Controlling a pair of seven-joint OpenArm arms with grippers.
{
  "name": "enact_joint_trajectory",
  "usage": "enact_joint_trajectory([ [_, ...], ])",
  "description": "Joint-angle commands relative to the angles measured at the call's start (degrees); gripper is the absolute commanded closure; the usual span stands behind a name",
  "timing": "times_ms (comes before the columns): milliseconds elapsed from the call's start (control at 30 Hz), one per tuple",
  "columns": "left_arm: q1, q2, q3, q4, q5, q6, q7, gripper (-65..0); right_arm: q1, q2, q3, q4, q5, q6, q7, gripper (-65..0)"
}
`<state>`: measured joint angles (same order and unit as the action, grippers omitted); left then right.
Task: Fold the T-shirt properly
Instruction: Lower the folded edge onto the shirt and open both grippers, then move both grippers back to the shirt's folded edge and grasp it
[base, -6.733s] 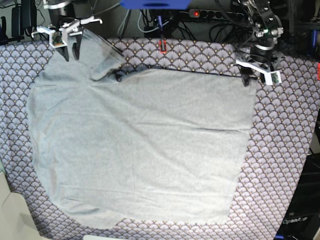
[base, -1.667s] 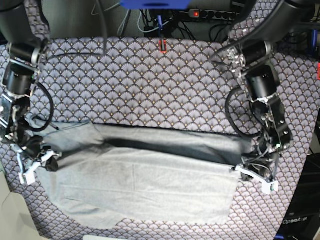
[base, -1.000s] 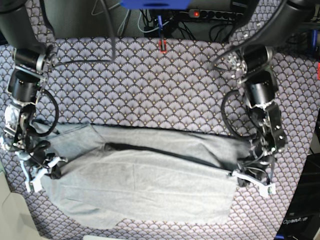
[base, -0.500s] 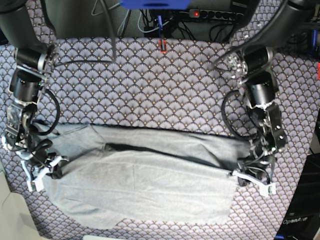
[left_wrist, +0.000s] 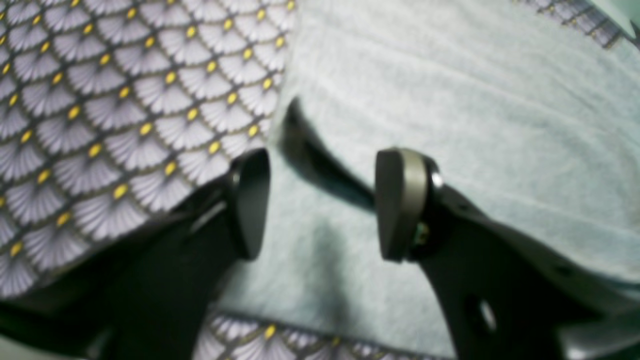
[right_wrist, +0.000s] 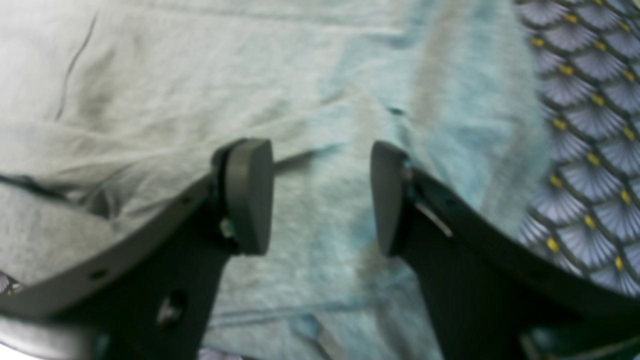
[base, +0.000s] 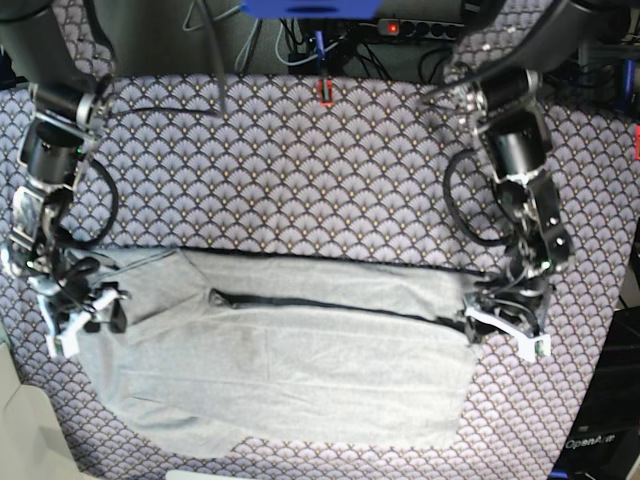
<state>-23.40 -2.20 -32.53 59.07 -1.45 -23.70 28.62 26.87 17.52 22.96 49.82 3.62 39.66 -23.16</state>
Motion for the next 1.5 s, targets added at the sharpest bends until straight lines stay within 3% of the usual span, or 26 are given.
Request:
enact_joint_trajectory([
  [0,-0.1,-0.5,0.1,2.8,-0.7,-0.3,-0.1,-33.1,0.2,1.9,1.3,1.0,0.9,0.3,1.0,-32.6],
  [100,4.7,0.3,0.1,8.0,-0.7,-0.4,1.5,-33.2,-3.0,2.7,4.0,1.0,0.9,0.3,1.0,-32.7],
  [233,11.1,2.5,-0.2,15.5,-0.8,-3.8,2.0,-33.2,-7.4,3.3,7.2,1.1,0.9,0.3,1.6,-32.7],
  [367,13.8,3.1,-0.3,16.1,-1.2,-3.9,1.6,-33.2,-10.2,3.4,10.1,1.1,0.9,0.3,1.8,-32.7],
  [700,12.5,1.8,-0.6,11.0,-1.5,-3.6,-0.4,-33.2,-12.5,3.1,10.7,1.0,0.8,0.3,5.8,-32.7],
  [967,8.3,0.2,-9.0,4.0,-1.1,-3.8,-2.7,-33.2,-12.1,3.4,10.5,1.0,0.6,0.3,5.8,-32.7],
  [1133,5.7,-1.1,-9.0,-3.7,-1.2,-3.9,-5.3,-33.2,-12.1,3.5,10.4,1.0,0.5,0.3,5.8,-32.7],
  [1467,4.1,-0.6,-5.1,-5.3,-1.3,-3.7,-7.8,-33.2,-12.7,4.2,10.6,1.0,0.5,0.3,5.8,-32.7],
])
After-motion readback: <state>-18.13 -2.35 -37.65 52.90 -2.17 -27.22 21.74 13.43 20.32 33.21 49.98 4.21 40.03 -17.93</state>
